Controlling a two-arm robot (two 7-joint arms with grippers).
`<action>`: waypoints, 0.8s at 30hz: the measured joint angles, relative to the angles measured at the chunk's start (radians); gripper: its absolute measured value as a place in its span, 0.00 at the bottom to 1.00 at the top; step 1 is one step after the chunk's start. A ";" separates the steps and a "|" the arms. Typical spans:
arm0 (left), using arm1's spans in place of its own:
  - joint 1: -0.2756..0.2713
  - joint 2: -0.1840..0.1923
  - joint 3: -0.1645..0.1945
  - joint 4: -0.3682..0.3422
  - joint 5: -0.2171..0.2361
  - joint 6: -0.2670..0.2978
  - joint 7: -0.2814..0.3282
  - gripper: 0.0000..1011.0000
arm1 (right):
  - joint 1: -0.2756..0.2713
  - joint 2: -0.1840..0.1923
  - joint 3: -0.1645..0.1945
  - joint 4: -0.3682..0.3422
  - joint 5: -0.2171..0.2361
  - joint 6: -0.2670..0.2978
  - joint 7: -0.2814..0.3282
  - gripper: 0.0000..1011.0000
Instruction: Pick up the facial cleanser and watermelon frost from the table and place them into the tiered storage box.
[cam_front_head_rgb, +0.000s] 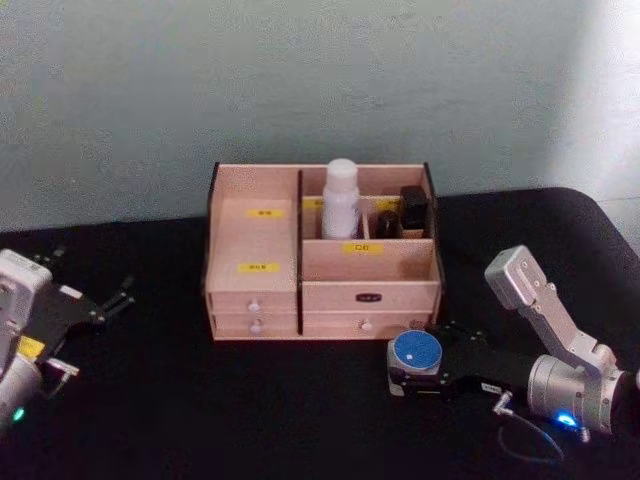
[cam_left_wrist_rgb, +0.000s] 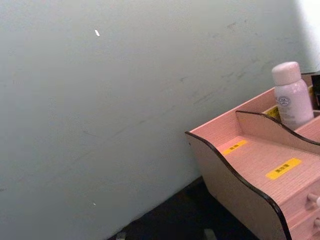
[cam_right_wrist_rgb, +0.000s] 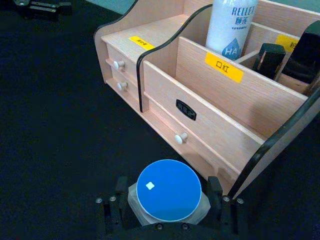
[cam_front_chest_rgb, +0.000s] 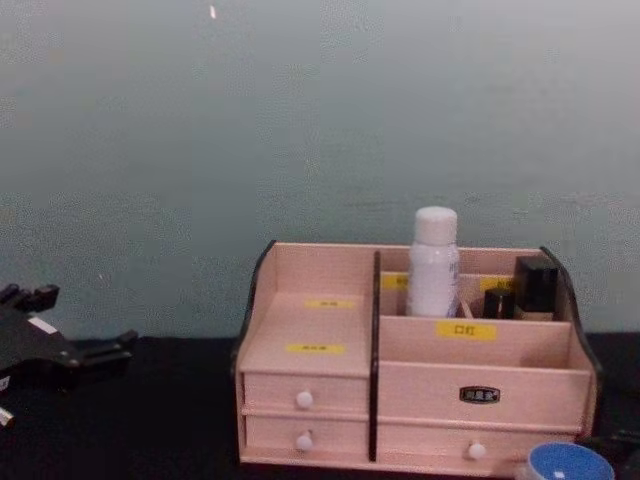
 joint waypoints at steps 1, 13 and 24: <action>0.000 0.000 0.000 0.000 0.000 0.000 0.000 0.99 | 0.000 0.000 0.000 0.000 0.000 0.000 0.000 0.99; 0.000 0.000 0.000 0.000 0.000 0.000 0.000 0.99 | 0.000 0.001 0.000 -0.001 0.000 0.000 0.000 0.99; 0.000 0.000 0.000 0.000 0.000 0.000 0.000 0.99 | 0.000 0.001 0.000 -0.001 0.000 -0.001 0.000 0.79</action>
